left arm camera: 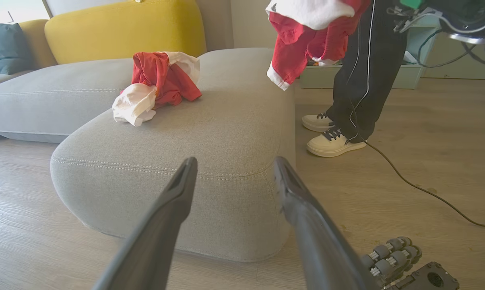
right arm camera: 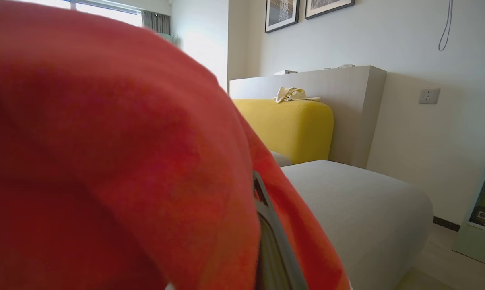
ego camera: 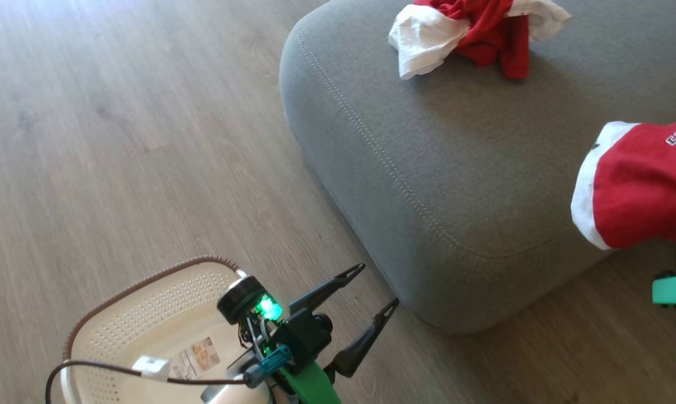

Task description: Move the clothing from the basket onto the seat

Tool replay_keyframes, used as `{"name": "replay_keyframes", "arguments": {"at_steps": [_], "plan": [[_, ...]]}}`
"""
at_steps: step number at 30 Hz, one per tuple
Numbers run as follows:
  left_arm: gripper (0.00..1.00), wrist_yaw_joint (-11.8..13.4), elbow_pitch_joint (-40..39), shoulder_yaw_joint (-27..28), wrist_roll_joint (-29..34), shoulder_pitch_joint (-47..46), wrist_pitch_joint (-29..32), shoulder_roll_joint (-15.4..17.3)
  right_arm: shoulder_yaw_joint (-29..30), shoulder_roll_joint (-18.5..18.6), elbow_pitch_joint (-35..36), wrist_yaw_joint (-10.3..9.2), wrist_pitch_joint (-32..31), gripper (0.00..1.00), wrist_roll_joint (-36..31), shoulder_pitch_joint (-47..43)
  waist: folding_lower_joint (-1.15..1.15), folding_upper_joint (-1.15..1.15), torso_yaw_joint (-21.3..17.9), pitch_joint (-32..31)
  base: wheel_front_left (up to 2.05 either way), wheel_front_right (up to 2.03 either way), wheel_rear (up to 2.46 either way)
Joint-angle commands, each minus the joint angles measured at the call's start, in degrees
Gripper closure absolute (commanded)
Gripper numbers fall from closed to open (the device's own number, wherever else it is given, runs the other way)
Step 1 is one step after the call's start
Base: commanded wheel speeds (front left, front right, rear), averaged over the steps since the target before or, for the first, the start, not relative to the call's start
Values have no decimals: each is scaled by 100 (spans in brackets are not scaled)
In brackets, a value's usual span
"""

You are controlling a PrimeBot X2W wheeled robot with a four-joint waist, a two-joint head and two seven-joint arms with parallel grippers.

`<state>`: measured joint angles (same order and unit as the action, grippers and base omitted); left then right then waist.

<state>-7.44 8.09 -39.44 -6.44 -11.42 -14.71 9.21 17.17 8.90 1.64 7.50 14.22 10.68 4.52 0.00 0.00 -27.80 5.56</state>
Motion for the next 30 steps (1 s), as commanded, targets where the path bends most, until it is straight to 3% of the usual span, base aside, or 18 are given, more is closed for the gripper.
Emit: {"name": "replay_keyframes", "arguments": {"at_steps": [1,18,23,30], "plan": [[0,-4,-230,168,53,-48,-29,-20,-69,39,217,-1,63,100,52,71,0,0,-53,-14,0,0,0],[0,-4,-266,138,48,-19,-29,-34,11,31,87,-1,76,100,97,370,0,0,7,96,0,0,0],[0,-4,-346,80,103,-137,-29,150,-28,141,-18,-1,77,100,68,900,0,0,21,472,0,0,0],[0,-4,-530,90,108,-411,-29,529,272,-35,-57,-1,77,100,293,1716,0,0,103,1237,0,0,0]]}}
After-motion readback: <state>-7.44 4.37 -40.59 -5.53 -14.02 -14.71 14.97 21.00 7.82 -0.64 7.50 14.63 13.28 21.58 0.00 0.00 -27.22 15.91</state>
